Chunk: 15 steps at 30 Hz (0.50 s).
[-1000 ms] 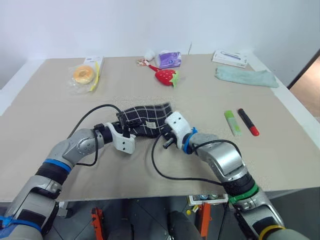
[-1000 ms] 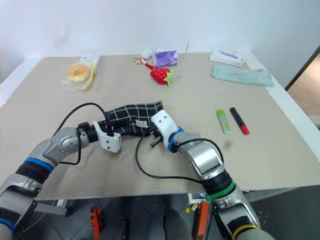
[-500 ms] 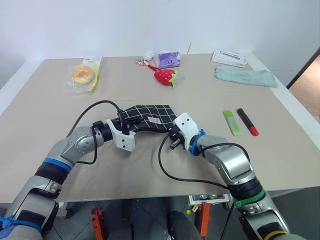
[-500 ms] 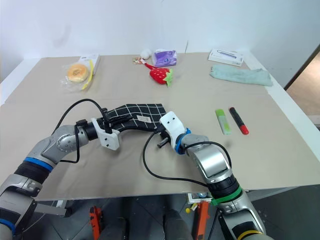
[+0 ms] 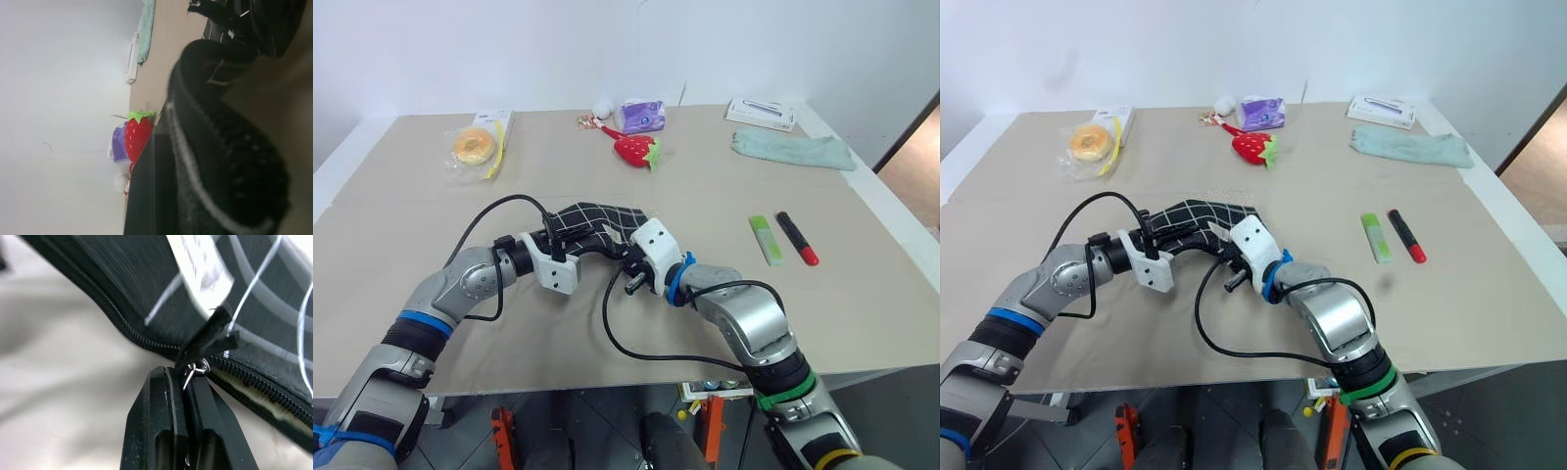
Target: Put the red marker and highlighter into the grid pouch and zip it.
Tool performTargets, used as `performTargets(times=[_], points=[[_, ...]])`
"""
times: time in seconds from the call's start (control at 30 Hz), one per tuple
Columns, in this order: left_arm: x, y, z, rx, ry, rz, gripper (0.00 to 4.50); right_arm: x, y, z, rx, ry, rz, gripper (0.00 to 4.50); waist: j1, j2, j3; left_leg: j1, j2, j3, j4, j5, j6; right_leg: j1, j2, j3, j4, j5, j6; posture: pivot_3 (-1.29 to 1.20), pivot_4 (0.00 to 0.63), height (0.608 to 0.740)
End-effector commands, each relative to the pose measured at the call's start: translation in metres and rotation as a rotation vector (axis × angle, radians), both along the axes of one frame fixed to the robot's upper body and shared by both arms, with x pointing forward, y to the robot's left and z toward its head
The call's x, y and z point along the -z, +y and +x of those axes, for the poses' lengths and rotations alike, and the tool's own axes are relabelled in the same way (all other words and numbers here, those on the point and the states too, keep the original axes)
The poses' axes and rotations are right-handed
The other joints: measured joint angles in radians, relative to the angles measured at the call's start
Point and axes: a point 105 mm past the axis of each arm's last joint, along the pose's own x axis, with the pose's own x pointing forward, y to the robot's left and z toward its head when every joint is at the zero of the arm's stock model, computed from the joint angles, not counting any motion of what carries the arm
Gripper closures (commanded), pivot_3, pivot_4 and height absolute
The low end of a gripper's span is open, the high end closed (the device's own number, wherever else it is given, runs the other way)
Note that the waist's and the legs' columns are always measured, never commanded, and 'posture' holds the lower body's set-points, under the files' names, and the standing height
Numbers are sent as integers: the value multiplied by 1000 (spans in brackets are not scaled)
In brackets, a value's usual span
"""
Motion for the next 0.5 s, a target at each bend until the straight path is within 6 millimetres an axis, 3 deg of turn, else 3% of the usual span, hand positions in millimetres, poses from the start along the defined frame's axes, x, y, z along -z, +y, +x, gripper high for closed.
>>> performTargets(times=[0.03, 0.23, 0.37, 0.5], points=[[-4, -4, -2, 18, -14, -8, 4500, -39, 26, -19, -166, -149, 48, 4447, 0, 0, 0, 0, 0, 0, 0, 0, 0, 0, 0, 0, 0, 0, 0, 0, 150, 740], [-2, -7, -3, 28, -10, -12, 4500, -38, 29, -24, -194, -138, 32, 4447, 1, 0, 0, 0, 0, -1, 0, 0, 0, 0, 0, -1, 0, 0, 0, 0, 150, 740], [-6, -6, -4, 27, -14, -26, 4500, -23, -1, 3, 1, -86, -28, 4447, 1, 0, 0, 0, 0, -1, 0, 0, 0, 0, 0, -1, 0, 0, 0, 0, 150, 740], [-4, -4, -5, 27, -9, -18, 4500, -27, -16, 12, 68, -82, -19, 4447, 1, 0, 0, 0, 0, -1, 0, 0, 0, 0, 0, -1, 0, 0, 0, 0, 150, 740]])
